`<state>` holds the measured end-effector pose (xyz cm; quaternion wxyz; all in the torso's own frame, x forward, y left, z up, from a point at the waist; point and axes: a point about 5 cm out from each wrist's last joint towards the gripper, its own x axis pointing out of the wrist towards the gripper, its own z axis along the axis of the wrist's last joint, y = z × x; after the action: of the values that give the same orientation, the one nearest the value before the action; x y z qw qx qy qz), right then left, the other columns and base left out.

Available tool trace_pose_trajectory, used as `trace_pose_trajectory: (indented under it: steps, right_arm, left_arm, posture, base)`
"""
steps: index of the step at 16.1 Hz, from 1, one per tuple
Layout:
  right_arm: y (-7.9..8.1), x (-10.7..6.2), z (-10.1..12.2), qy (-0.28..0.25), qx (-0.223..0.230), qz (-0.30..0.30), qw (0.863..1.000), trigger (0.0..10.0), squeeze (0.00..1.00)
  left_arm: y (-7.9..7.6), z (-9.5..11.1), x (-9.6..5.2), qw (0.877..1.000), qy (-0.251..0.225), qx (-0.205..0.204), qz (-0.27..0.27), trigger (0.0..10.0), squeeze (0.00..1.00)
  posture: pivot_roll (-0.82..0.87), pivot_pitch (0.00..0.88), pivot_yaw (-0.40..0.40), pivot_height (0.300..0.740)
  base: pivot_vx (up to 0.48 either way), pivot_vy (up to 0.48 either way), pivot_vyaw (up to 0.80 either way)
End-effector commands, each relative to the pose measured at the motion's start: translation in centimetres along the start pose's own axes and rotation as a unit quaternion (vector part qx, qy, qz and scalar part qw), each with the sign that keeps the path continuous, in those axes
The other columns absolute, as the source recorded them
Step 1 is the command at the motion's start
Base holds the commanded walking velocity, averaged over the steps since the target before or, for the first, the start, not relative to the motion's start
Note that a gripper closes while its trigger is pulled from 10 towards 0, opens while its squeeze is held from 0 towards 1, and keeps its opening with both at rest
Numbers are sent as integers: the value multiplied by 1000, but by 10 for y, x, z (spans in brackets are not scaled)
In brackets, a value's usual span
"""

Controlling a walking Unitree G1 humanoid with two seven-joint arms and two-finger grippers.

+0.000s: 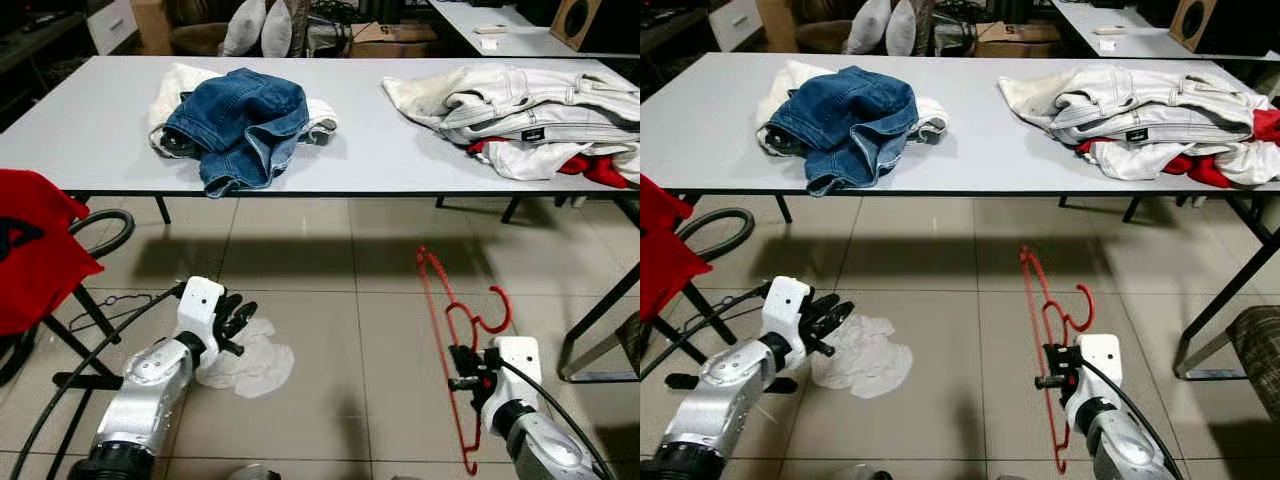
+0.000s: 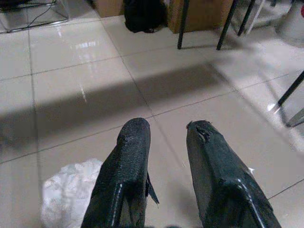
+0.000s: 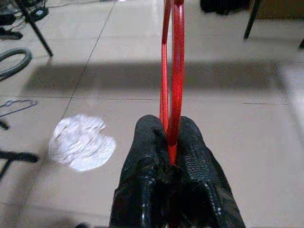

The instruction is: Hang hanger

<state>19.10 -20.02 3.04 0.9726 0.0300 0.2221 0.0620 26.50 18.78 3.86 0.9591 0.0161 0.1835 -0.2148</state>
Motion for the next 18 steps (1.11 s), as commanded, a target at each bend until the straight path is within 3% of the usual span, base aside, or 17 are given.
trace_pose_trajectory:
  steps: [1,10,15,18]
  right_arm:
    - [0,3,10,-36,-13,4,999,10000,0]
    - [-8,7,35,-83,-50,-24,995,10000,0]
    - [-12,-5,55,-103,-63,-31,992,10000,0]
    - [-13,-17,66,-103,-108,-49,988,10000,0]
  left_arm:
    - [1,7,3,1000,-23,-6,8,10000,0]
    - [2,17,4,999,-44,7,26,10000,0]
    - [-3,32,8,997,-70,22,13,10000,0]
    - [-18,50,15,995,-99,18,0,10000,0]
  posture:
    - [-93,0,54,740]
    - [-84,0,38,740]
    - [-121,0,30,740]
    - [-131,0,17,740]
  base:
    - [0,0,0]
    - [0,-399,0]
    - [0,-480,0]
    - [0,-160,0]
